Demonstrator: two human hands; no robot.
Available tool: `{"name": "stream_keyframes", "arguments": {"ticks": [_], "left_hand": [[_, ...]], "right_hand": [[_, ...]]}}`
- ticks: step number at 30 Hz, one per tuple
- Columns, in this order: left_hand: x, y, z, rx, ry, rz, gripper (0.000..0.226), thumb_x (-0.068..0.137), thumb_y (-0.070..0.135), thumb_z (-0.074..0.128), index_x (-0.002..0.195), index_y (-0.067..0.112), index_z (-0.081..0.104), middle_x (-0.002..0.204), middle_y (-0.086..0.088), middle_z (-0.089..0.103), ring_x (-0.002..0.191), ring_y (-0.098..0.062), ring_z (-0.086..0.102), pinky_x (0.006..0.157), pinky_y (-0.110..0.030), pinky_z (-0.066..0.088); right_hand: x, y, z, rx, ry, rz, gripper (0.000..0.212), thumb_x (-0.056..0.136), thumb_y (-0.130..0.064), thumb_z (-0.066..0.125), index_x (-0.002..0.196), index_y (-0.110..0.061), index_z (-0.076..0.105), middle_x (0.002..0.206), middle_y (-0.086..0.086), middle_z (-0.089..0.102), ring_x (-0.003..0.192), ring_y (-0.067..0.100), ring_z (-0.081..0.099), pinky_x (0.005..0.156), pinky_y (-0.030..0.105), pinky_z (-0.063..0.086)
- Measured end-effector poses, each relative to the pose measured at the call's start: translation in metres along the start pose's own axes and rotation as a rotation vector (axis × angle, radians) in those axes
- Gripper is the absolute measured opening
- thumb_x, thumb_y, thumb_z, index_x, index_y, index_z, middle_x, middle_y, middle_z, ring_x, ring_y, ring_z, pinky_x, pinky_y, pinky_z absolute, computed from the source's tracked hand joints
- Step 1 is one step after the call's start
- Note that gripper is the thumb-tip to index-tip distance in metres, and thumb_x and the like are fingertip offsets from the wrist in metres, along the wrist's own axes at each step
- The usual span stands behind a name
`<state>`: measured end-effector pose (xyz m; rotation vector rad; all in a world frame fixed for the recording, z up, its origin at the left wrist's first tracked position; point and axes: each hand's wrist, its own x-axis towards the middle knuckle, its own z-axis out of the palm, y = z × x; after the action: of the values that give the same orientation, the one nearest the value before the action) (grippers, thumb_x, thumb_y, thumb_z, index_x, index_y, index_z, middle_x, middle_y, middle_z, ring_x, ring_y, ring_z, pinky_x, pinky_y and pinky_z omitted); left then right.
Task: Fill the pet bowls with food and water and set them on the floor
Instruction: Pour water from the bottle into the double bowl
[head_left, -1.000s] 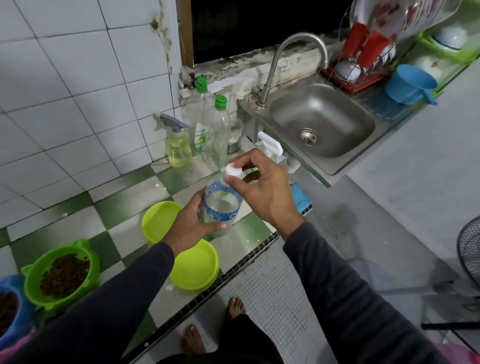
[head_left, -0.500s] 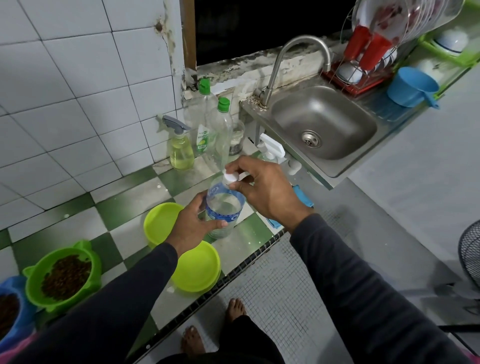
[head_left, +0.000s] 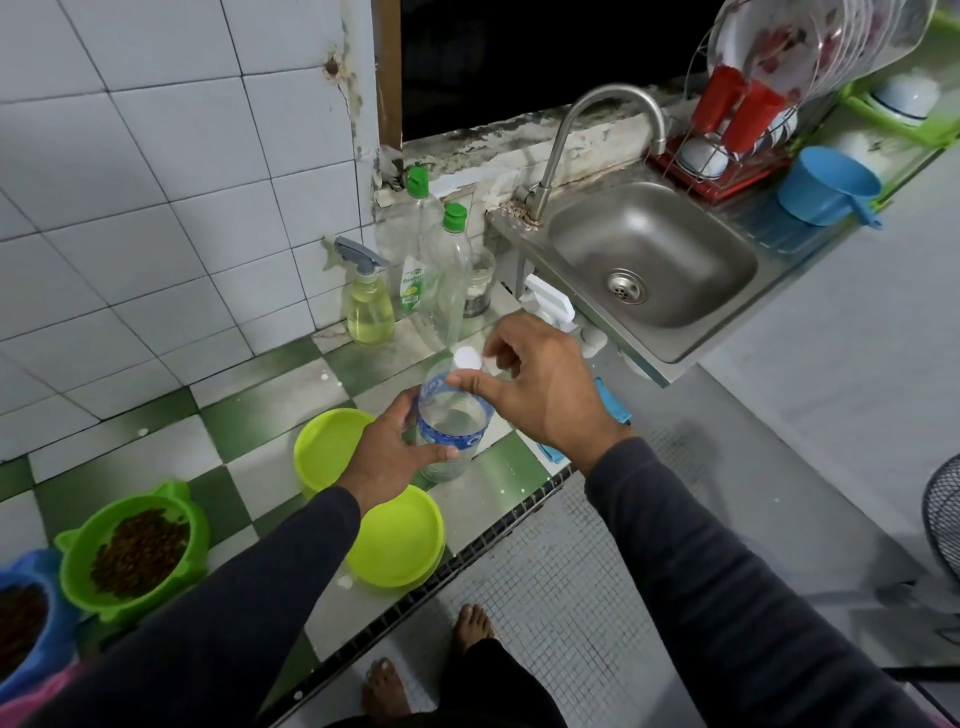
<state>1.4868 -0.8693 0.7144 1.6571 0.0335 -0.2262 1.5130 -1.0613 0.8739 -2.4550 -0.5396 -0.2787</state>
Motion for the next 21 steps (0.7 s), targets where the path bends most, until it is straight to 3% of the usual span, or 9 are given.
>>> {"name": "stream_keyframes", "arguments": {"ticks": [3, 6, 9, 12, 14, 16, 18, 20, 21], "left_hand": [[0.0, 0.0, 0.001, -0.001, 0.003, 0.006, 0.075, 0.071, 0.016, 0.094, 0.133, 0.036, 0.057, 0.128, 0.016, 0.069, 0.122, -0.002, 0.061, 0.093, -0.02, 0.054], [0.001, 0.0, 0.001, -0.015, 0.003, 0.002, 0.073, 0.071, 0.012, 0.094, 0.13, 0.034, 0.058, 0.126, 0.014, 0.07, 0.12, -0.002, 0.063, 0.089, -0.02, 0.056], [0.0, 0.0, 0.0, -0.002, 0.009, 0.004, 0.072, 0.072, 0.011, 0.093, 0.13, 0.034, 0.058, 0.125, 0.015, 0.071, 0.119, -0.002, 0.063, 0.09, -0.019, 0.055], [-0.001, 0.001, 0.001, 0.002, 0.008, 0.003, 0.073, 0.072, 0.013, 0.094, 0.132, 0.033, 0.058, 0.126, 0.017, 0.07, 0.118, 0.0, 0.063, 0.087, -0.014, 0.053], [-0.002, 0.001, 0.001, 0.01, 0.007, 0.002, 0.074, 0.072, 0.015, 0.094, 0.133, 0.036, 0.057, 0.127, 0.019, 0.069, 0.118, 0.003, 0.062, 0.087, -0.013, 0.052], [-0.001, 0.001, 0.001, 0.004, 0.004, 0.002, 0.074, 0.072, 0.014, 0.093, 0.134, 0.035, 0.057, 0.127, 0.018, 0.069, 0.119, 0.001, 0.062, 0.093, -0.018, 0.053], [0.001, -0.001, 0.001, -0.001, 0.005, 0.002, 0.074, 0.072, 0.011, 0.093, 0.134, 0.031, 0.057, 0.128, 0.014, 0.07, 0.122, -0.004, 0.062, 0.099, -0.026, 0.053], [0.001, -0.001, 0.001, 0.003, 0.008, 0.002, 0.074, 0.071, 0.012, 0.093, 0.133, 0.03, 0.058, 0.127, 0.012, 0.07, 0.121, -0.006, 0.063, 0.099, -0.029, 0.053], [0.001, -0.001, 0.001, 0.007, 0.009, 0.001, 0.073, 0.071, 0.013, 0.094, 0.132, 0.031, 0.058, 0.127, 0.012, 0.07, 0.121, -0.006, 0.063, 0.099, -0.029, 0.054]], "right_hand": [[0.0, -0.002, 0.0, 0.055, -0.11, -0.117, 0.042, 0.087, -0.015, 0.074, 0.129, -0.015, 0.067, 0.109, -0.001, 0.058, 0.081, 0.011, 0.053, 0.079, 0.025, 0.049], [0.002, -0.004, 0.005, 0.027, -0.163, -0.112, 0.041, 0.09, -0.004, 0.068, 0.13, -0.012, 0.069, 0.108, 0.003, 0.057, 0.09, 0.016, 0.053, 0.08, 0.023, 0.043], [0.003, -0.004, 0.009, 0.023, -0.121, -0.004, 0.031, 0.089, -0.031, 0.077, 0.113, -0.012, 0.072, 0.098, -0.004, 0.051, 0.08, 0.011, 0.048, 0.076, 0.025, 0.043], [0.006, -0.003, 0.012, -0.038, -0.041, 0.137, 0.055, 0.073, -0.068, 0.074, 0.08, -0.014, 0.061, 0.077, -0.003, 0.055, 0.066, 0.015, 0.048, 0.06, 0.029, 0.042], [0.005, -0.002, 0.009, -0.052, -0.015, 0.16, 0.063, 0.068, -0.078, 0.068, 0.08, -0.016, 0.06, 0.075, -0.004, 0.057, 0.065, 0.012, 0.05, 0.058, 0.027, 0.043], [0.002, -0.001, 0.006, 0.008, -0.06, 0.077, 0.057, 0.076, -0.066, 0.074, 0.104, -0.017, 0.07, 0.092, -0.003, 0.061, 0.07, 0.004, 0.05, 0.069, 0.026, 0.048], [0.0, -0.002, 0.003, 0.068, -0.147, -0.04, 0.048, 0.086, -0.035, 0.079, 0.13, -0.017, 0.068, 0.108, 0.001, 0.059, 0.075, -0.004, 0.046, 0.081, 0.021, 0.047], [0.001, -0.002, 0.004, 0.082, -0.159, -0.094, 0.041, 0.089, -0.015, 0.076, 0.129, -0.016, 0.07, 0.108, 0.003, 0.057, 0.078, 0.002, 0.046, 0.08, 0.016, 0.041], [0.002, -0.003, 0.005, 0.065, -0.142, -0.086, 0.036, 0.089, -0.015, 0.076, 0.125, -0.015, 0.072, 0.105, 0.001, 0.056, 0.079, 0.005, 0.045, 0.079, 0.017, 0.04]]}}
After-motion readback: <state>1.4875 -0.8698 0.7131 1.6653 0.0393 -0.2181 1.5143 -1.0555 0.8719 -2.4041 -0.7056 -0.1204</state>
